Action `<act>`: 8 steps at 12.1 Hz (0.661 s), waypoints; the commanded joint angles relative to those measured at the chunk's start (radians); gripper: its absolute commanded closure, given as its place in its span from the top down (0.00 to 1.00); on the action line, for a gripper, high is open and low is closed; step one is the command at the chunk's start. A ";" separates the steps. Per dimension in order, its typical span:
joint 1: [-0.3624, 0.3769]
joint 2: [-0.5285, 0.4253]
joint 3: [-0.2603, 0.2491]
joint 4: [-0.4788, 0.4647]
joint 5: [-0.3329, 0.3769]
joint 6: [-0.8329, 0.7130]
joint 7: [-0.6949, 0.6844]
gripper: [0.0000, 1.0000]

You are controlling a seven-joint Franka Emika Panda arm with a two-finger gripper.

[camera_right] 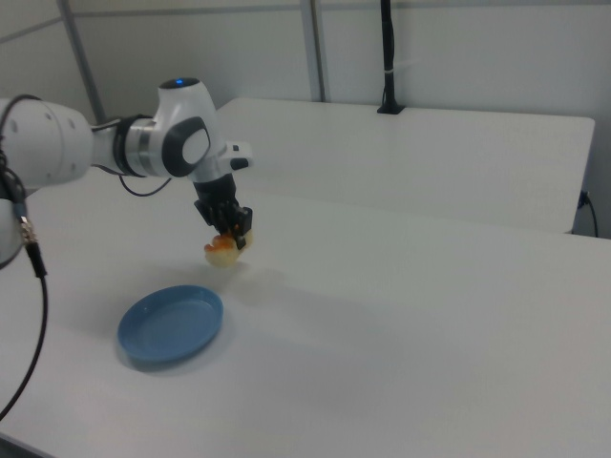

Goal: Put the bread on a plate
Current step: 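Lift the bread roll and carry it over the blue plate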

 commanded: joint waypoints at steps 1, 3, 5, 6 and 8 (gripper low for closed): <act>0.012 -0.265 -0.007 -0.297 -0.001 -0.020 0.021 0.39; 0.021 -0.380 -0.007 -0.466 -0.003 -0.004 0.012 0.39; 0.027 -0.477 -0.007 -0.636 -0.006 0.095 -0.022 0.39; 0.033 -0.508 -0.007 -0.701 -0.006 0.143 -0.023 0.39; 0.065 -0.509 -0.007 -0.755 -0.006 0.203 -0.022 0.39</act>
